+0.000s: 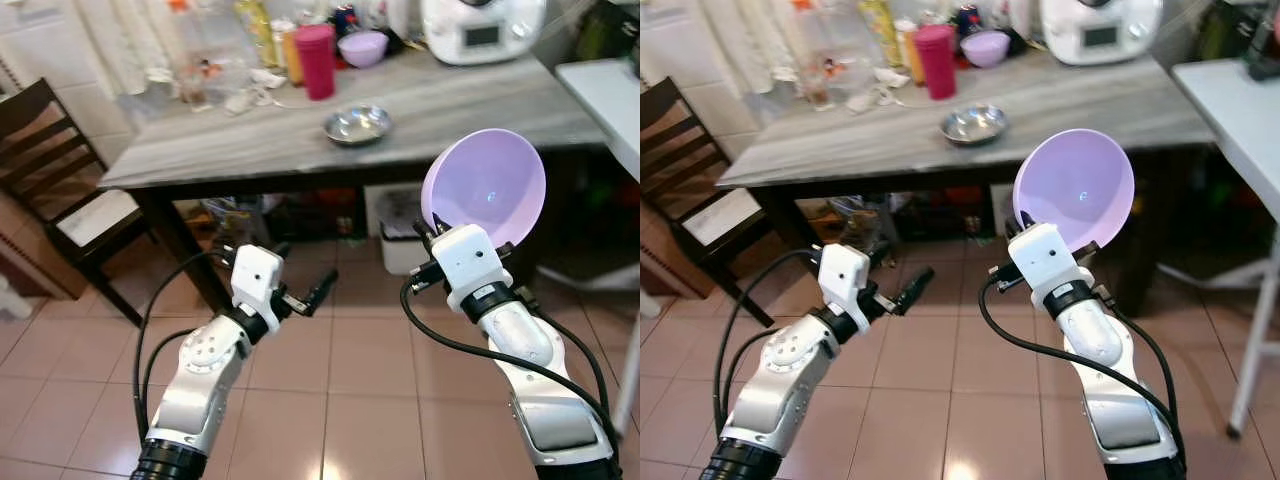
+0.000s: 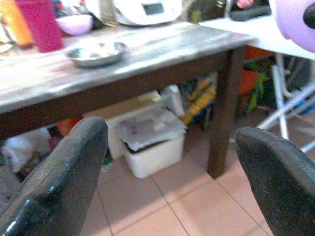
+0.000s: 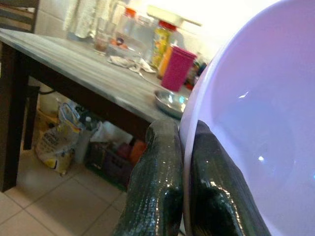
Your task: Setting the table
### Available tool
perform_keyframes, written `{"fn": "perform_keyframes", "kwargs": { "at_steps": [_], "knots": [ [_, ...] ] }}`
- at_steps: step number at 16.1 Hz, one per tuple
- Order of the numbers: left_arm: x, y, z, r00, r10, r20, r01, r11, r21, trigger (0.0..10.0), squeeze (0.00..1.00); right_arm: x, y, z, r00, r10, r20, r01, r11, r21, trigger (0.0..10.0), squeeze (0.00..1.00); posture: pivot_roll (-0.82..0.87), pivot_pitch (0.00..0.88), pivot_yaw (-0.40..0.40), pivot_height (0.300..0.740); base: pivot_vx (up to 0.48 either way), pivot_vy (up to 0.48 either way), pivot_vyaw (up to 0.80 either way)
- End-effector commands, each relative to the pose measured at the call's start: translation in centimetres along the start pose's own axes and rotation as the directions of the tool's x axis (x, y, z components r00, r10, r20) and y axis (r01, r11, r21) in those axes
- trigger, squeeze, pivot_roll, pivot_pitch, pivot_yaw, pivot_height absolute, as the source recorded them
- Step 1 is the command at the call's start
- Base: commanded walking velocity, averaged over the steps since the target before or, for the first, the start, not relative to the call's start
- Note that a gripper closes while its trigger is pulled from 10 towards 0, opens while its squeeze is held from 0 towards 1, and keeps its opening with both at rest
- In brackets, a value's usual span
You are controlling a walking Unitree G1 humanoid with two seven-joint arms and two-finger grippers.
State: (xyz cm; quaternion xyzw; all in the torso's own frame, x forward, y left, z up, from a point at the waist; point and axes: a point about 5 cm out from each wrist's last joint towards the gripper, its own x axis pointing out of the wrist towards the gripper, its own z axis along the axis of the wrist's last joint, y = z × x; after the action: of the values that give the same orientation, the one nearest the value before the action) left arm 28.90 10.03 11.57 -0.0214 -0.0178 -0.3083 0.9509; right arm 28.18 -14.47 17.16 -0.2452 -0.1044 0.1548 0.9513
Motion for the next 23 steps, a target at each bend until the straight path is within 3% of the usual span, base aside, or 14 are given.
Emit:
{"fn": "perform_keyframes", "kwargs": {
  "at_steps": [1, 5, 10, 23],
  "knots": [
    [-0.68, 0.91, -0.1, 0.999, 0.031, -0.018, -0.031, 0.999, 0.013, 10.0, 0.0, 0.33, 0.67, 1.25, 0.998, 0.017, 0.057, -0.017, 1.0, 0.007, 10.0, 0.0, -0.26, 0.027, 0.158, 0.74, 0.398, 0.0, 0.0],
    [-0.63, 0.72, -0.05, 1.0, 0.018, -0.017, -0.017, 1.0, 0.018, 10.0, 0.0, 0.21, 0.43, 1.08, 0.999, -0.023, 0.037, 0.022, 1.0, 0.021, 10.0, 0.0, -0.26, 0.028, 0.159, 0.74, 0.396, 0.0, 0.0],
    [-0.54, 0.63, -0.07, 1.0, 0.009, -0.019, -0.009, 1.0, 0.017, 10.0, 0.0, 0.28, 0.22, 1.01, 0.999, -0.033, 0.031, 0.032, 0.999, 0.02, 10.0, 0.0, -0.27, 0.026, 0.161, 0.74, 0.385, 0.0, -0.75],
    [-0.14, 0.7, 0.24, 0.999, 0.042, 0.003, -0.042, 0.999, 0.019, 10.0, 0.0, -0.22, 0.56, 1.48, 0.997, -0.055, 0.047, 0.055, 0.998, 0.014, 10.0, 0.0, -0.27, 0.02, 0.154, 0.74, 0.322, 0.0, 0.0]
  ]
}}
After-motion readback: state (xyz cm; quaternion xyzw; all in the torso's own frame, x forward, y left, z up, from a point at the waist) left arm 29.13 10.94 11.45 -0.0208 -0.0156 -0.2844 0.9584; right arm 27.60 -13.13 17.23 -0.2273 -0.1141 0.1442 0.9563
